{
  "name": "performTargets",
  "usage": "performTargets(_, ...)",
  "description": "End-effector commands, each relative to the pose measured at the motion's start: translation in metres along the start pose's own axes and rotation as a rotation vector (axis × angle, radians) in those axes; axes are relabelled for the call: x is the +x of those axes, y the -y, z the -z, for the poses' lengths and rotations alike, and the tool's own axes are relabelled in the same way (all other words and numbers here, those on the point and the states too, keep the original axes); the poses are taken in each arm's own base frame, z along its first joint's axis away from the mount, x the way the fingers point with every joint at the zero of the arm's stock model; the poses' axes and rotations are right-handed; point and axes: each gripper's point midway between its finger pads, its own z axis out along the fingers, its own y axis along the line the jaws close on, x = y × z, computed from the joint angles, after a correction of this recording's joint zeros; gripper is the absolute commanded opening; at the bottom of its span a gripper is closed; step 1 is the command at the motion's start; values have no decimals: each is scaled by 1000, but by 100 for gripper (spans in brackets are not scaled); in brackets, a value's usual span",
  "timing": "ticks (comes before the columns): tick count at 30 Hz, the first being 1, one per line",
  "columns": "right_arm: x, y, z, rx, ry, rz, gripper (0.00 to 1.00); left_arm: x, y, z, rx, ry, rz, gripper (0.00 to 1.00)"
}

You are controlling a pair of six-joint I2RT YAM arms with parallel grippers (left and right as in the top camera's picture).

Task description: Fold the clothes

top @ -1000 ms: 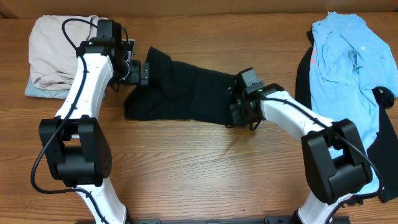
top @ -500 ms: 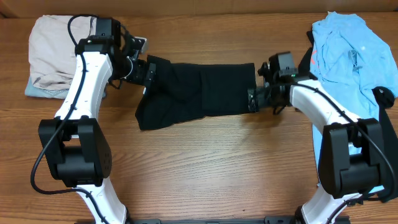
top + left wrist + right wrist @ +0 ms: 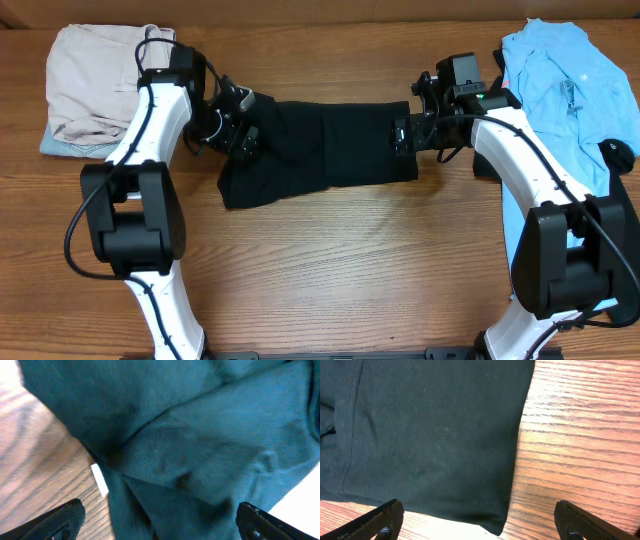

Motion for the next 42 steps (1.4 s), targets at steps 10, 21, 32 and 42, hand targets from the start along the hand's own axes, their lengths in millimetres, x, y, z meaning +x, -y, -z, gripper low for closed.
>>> performTargets(10,-10,-4,11,-3,42,18,100,-1,-4,-14,16,-9,59,99)
performTargets(21,-9,-4,11,-3,36,17,100,-46,6,31,62,114,359,100)
performTargets(32,-9,-4,11,-3,38,13,100,-32,-18,22,-106,66,456,100)
performTargets(42,-10,-4,11,-7,40,14,100,-20,-5,-1,-137,-7,315,100)
